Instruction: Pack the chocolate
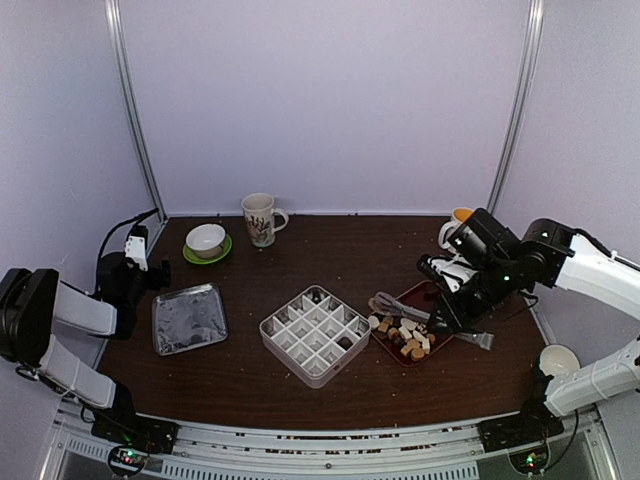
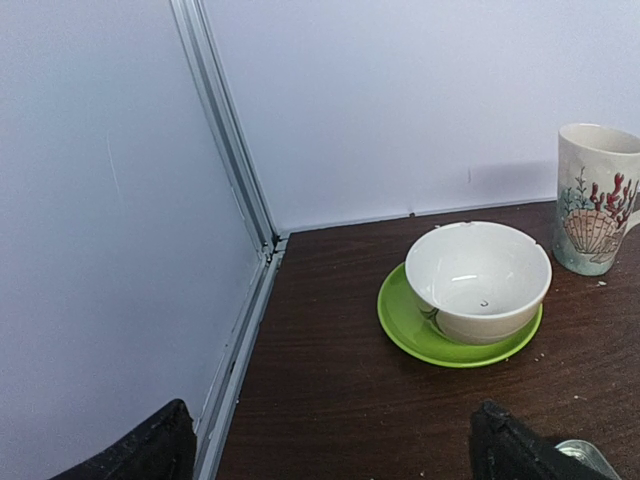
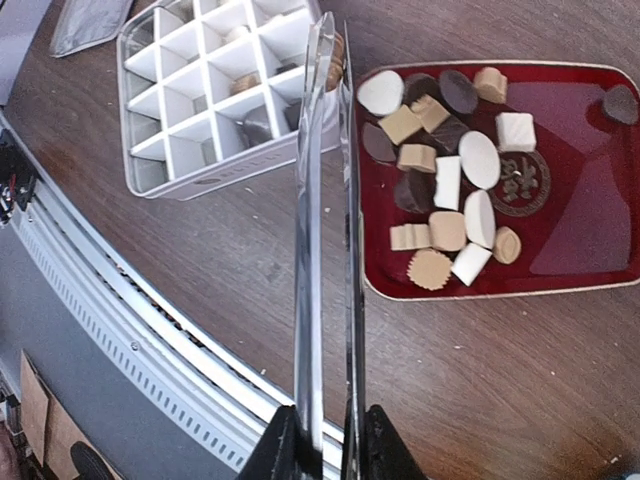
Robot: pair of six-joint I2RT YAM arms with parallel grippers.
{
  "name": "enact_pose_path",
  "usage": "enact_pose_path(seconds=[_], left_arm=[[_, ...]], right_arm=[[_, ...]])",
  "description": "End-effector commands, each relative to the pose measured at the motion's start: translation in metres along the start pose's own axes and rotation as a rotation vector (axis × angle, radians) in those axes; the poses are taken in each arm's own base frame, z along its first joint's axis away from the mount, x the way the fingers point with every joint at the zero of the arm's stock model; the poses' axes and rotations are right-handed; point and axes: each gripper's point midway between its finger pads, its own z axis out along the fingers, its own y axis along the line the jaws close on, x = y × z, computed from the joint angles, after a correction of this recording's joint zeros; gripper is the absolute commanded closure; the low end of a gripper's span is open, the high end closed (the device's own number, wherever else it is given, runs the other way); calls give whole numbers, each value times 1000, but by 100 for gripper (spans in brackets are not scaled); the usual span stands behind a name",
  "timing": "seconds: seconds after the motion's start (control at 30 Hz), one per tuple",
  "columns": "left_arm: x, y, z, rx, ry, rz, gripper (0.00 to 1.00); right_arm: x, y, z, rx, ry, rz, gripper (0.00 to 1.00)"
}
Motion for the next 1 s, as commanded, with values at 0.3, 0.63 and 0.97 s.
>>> enact_pose_path(seconds=[0.3, 0.63, 0.97], left_arm=[[-11, 5, 0, -16, -48, -9, 2], [-11, 5, 0, -18, -49, -9, 2], [-11, 5, 0, -17, -49, -9, 2]], right_arm=[[-49, 92, 8, -272, -152, -104, 83], [-52, 116, 52, -214, -76, -168, 81], [-56, 110, 72, -152, -57, -162, 77]])
